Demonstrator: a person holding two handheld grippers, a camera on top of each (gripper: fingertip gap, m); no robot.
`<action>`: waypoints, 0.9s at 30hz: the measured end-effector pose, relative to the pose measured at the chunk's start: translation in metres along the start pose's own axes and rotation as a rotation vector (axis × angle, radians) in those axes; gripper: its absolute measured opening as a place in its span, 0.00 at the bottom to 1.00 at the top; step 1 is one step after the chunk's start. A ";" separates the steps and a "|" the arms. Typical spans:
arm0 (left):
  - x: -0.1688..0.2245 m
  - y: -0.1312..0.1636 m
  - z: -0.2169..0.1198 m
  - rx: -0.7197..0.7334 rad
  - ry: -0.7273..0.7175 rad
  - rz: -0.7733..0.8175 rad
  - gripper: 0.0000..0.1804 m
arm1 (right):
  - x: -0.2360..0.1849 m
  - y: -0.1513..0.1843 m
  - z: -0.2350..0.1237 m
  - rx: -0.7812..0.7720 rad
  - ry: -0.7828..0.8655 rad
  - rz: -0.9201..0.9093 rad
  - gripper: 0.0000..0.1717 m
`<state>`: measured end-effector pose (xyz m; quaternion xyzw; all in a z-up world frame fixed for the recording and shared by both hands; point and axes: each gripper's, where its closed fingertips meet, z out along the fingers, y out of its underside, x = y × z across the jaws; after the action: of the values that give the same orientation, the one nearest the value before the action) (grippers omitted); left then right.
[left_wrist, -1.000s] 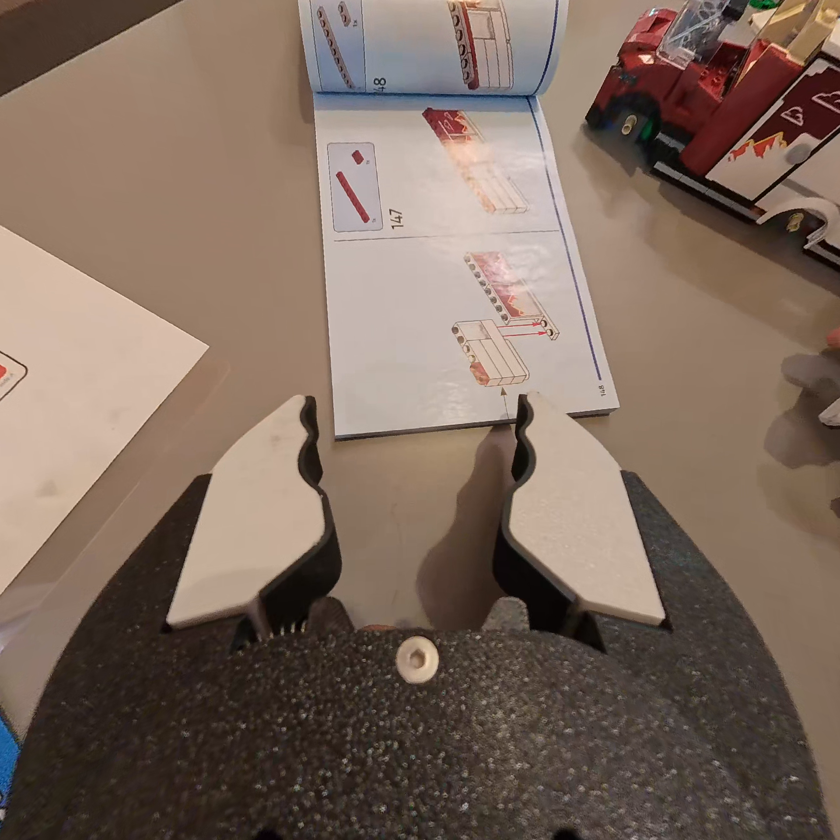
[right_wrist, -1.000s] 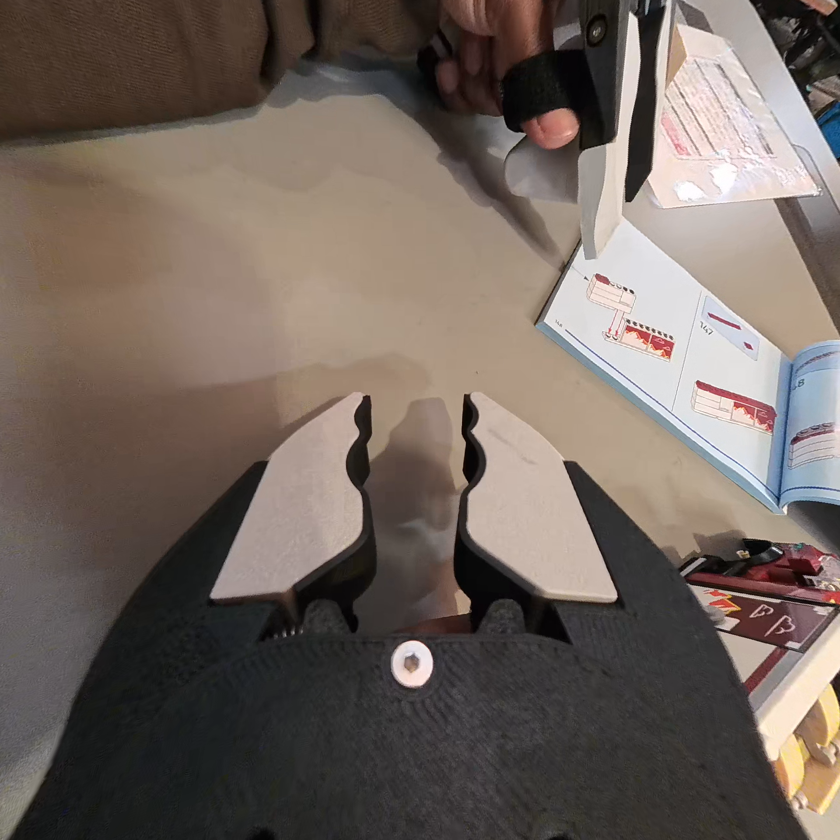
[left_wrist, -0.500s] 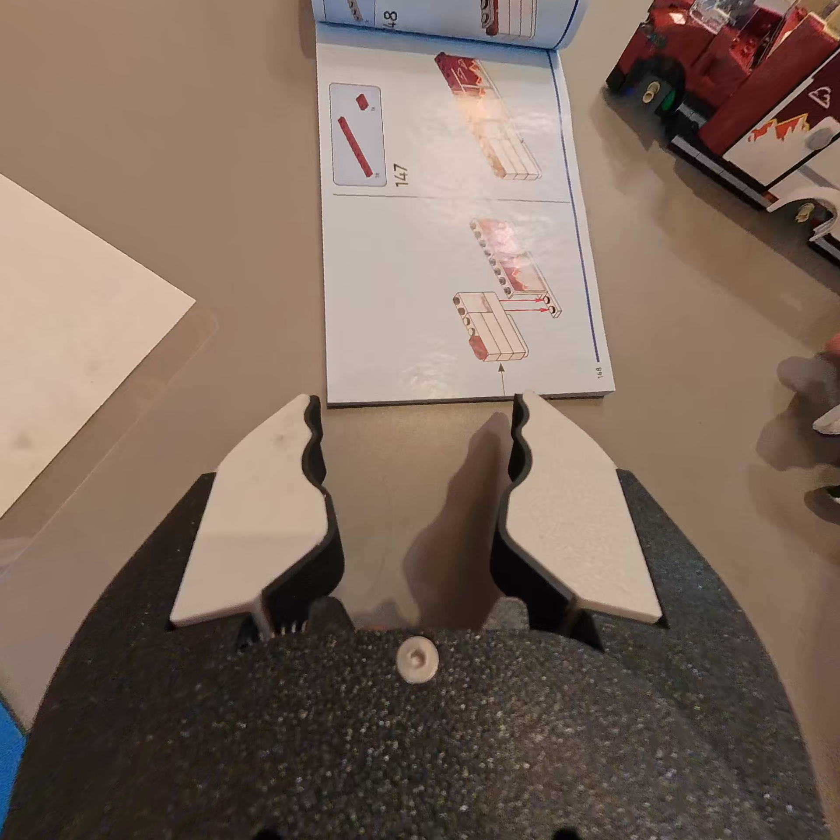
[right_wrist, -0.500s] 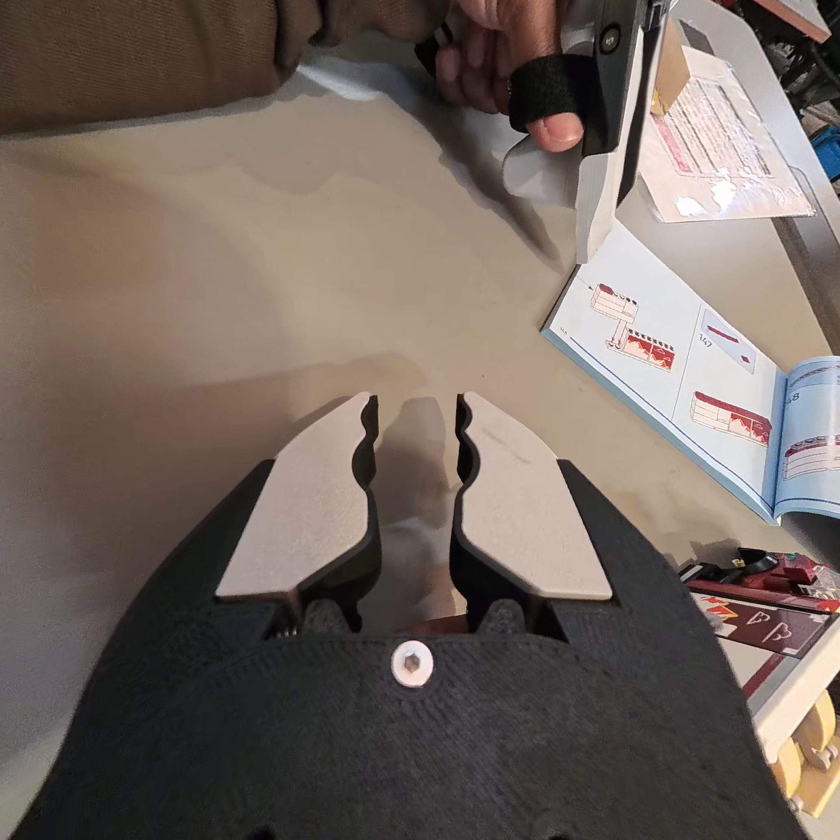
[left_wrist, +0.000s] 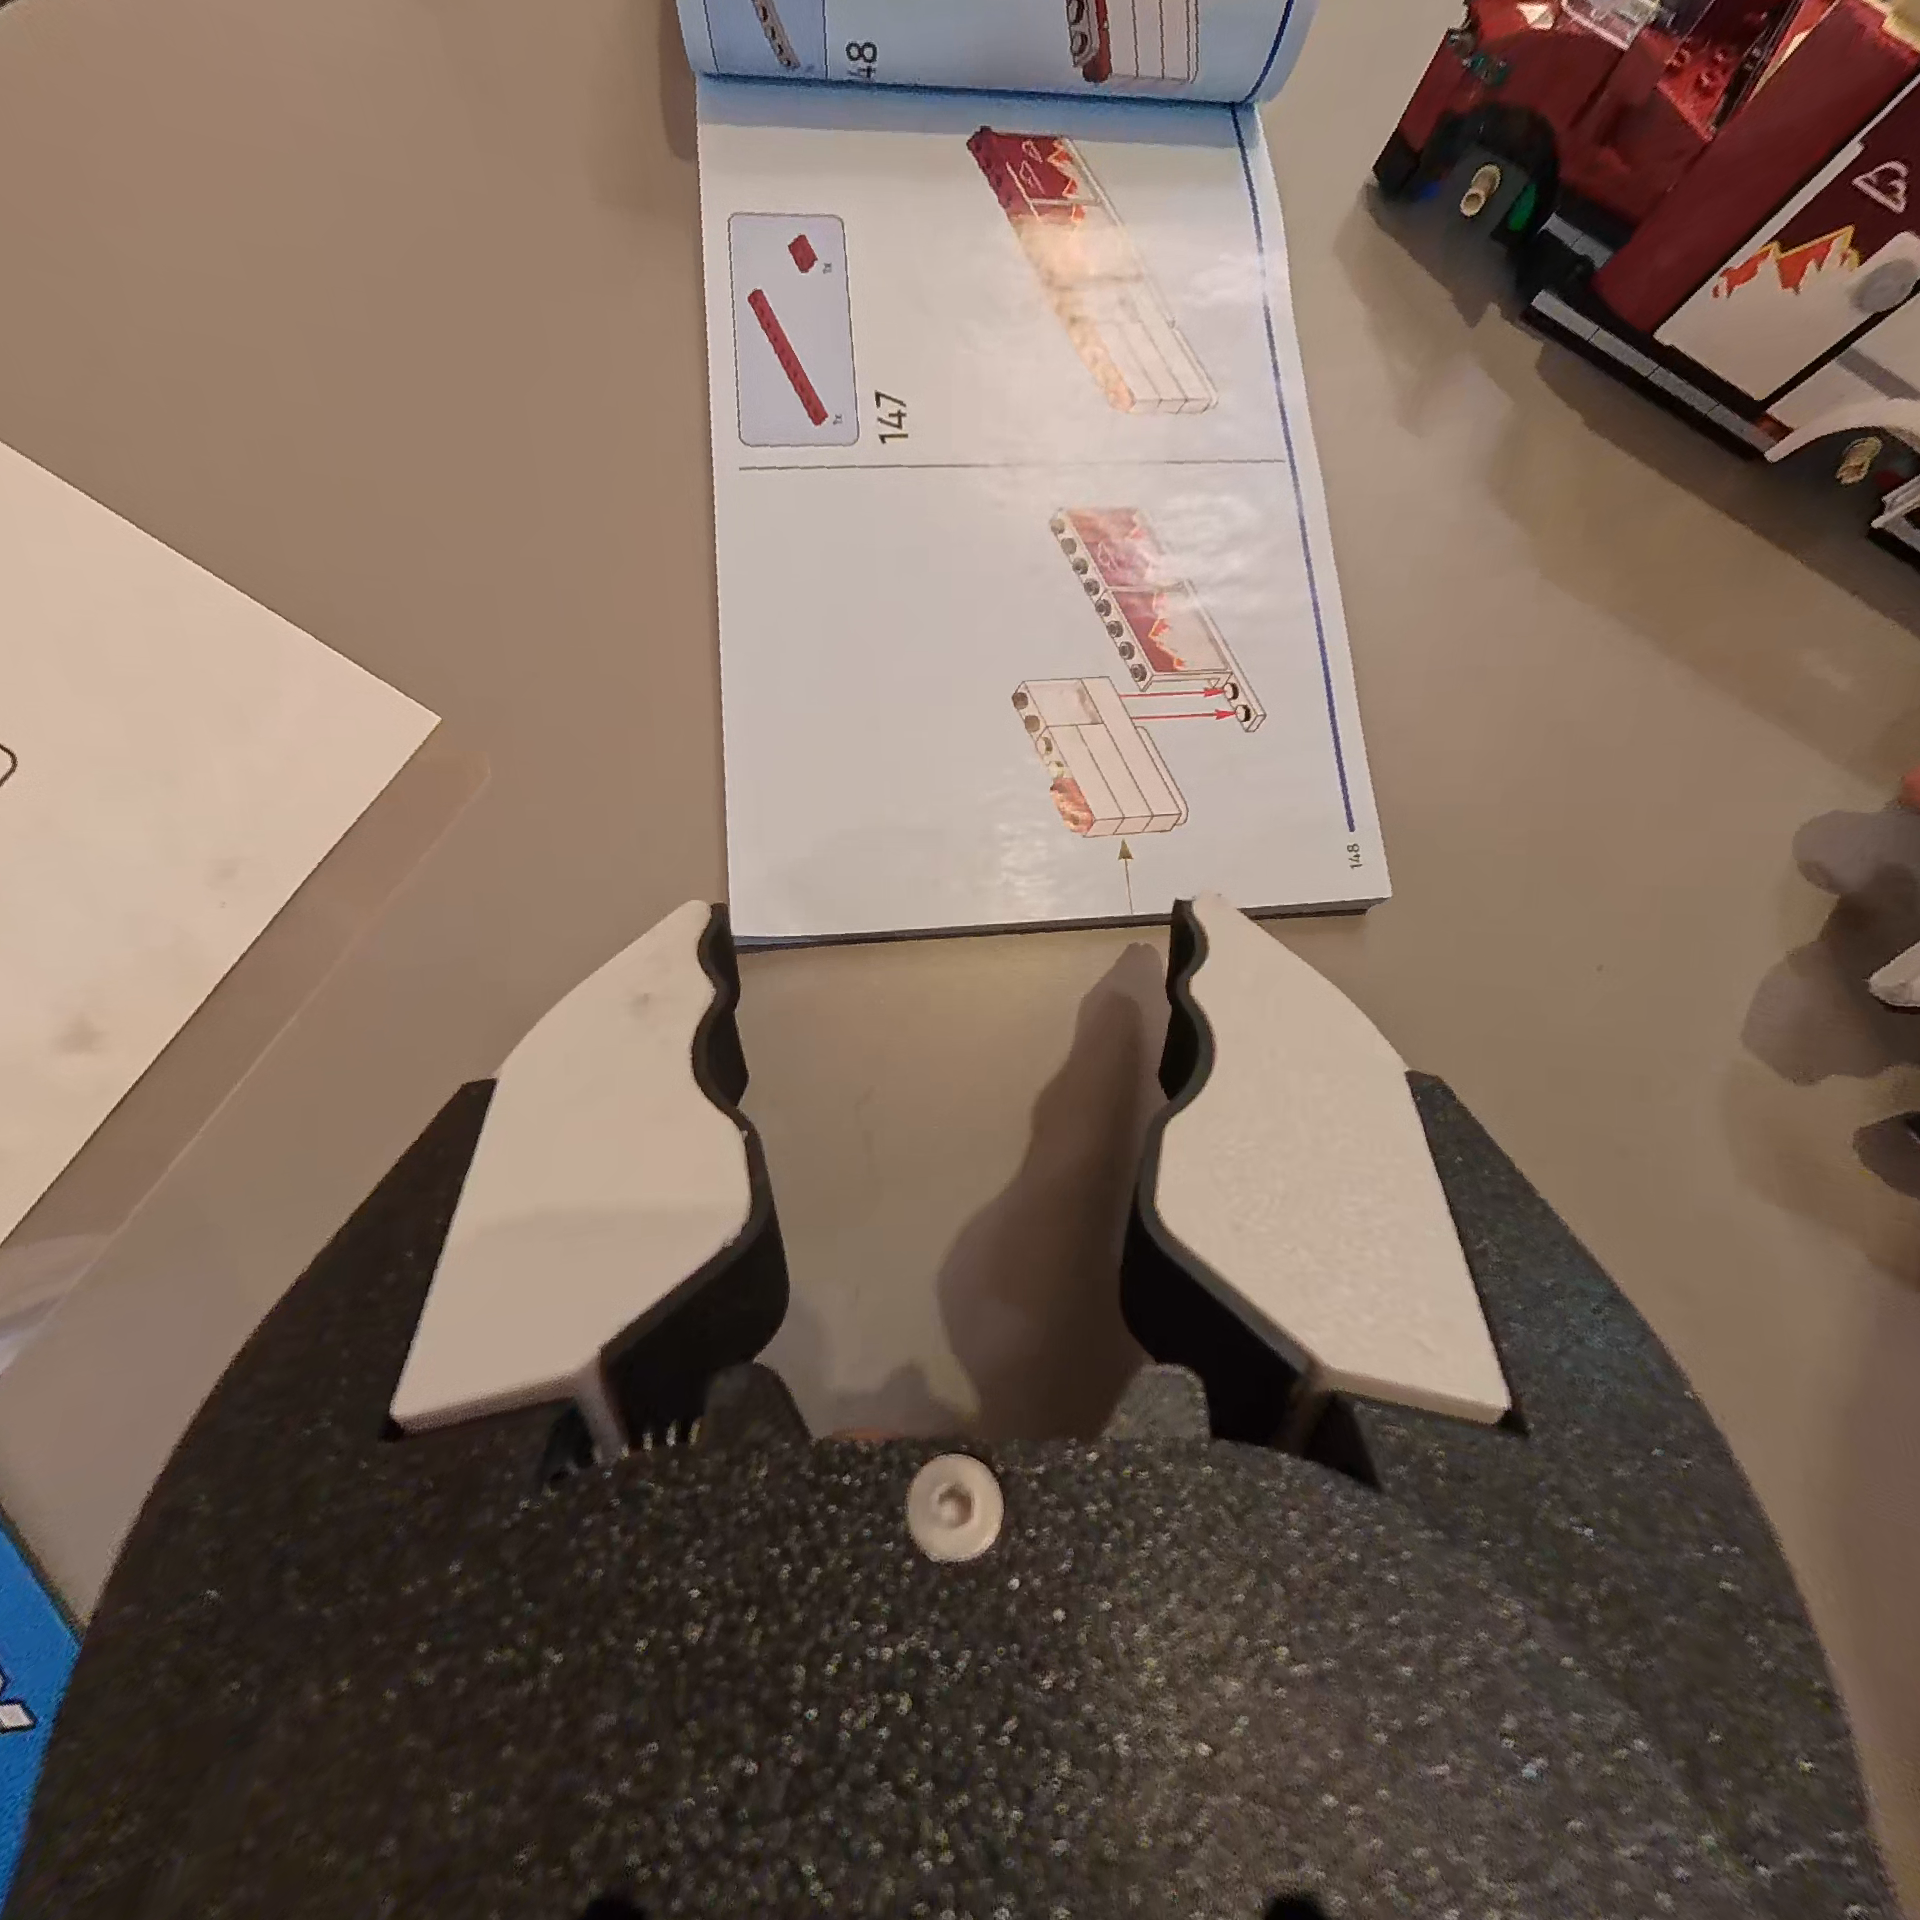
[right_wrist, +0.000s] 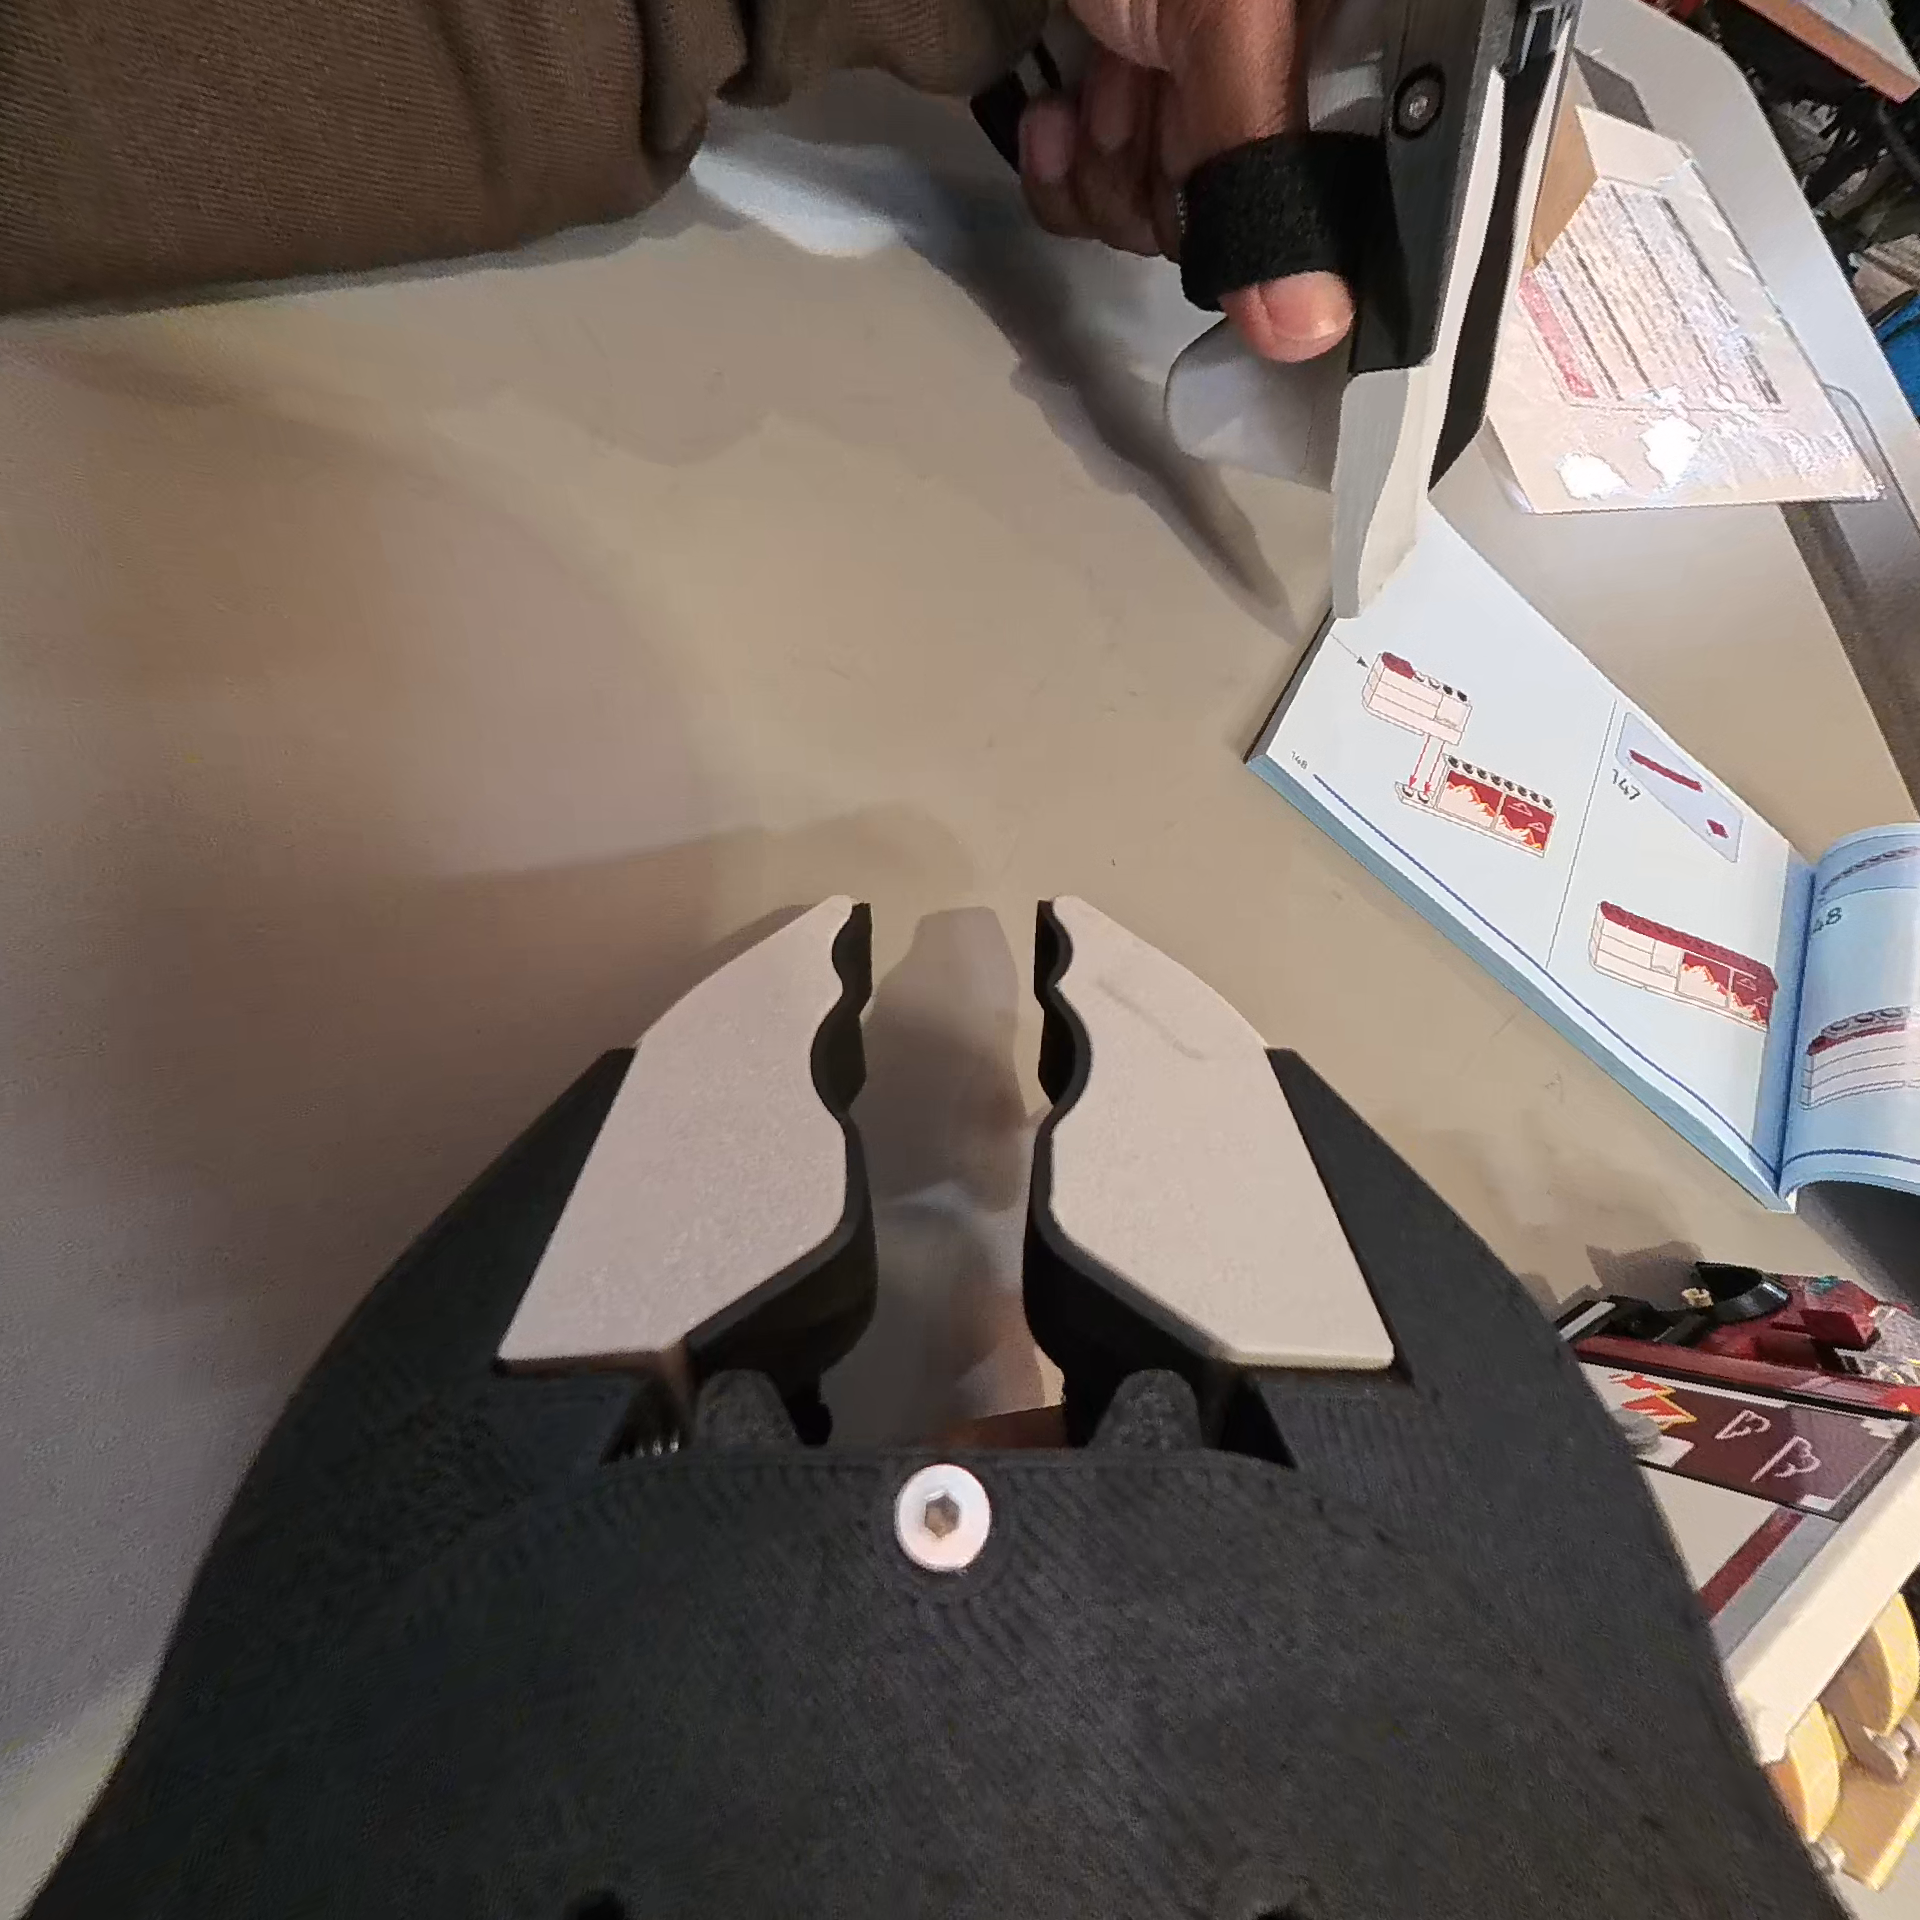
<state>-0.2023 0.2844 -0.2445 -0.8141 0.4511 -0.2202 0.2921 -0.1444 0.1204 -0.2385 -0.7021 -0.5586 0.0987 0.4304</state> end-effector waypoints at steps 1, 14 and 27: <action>0.000 0.000 0.000 0.001 -0.002 0.002 0.44 | 0.000 0.000 0.000 0.000 0.000 0.000 0.17; -0.009 -0.012 -0.006 0.084 -0.018 -0.071 0.25 | 0.002 -0.001 0.003 -0.003 0.006 0.005 0.17; -0.034 -0.007 -0.005 0.109 -0.086 -0.226 0.03 | 0.003 -0.002 0.003 -0.002 0.027 -0.008 0.16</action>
<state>-0.2180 0.3149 -0.2398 -0.8513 0.3311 -0.2408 0.3281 -0.1464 0.1247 -0.2378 -0.7014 -0.5558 0.0868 0.4378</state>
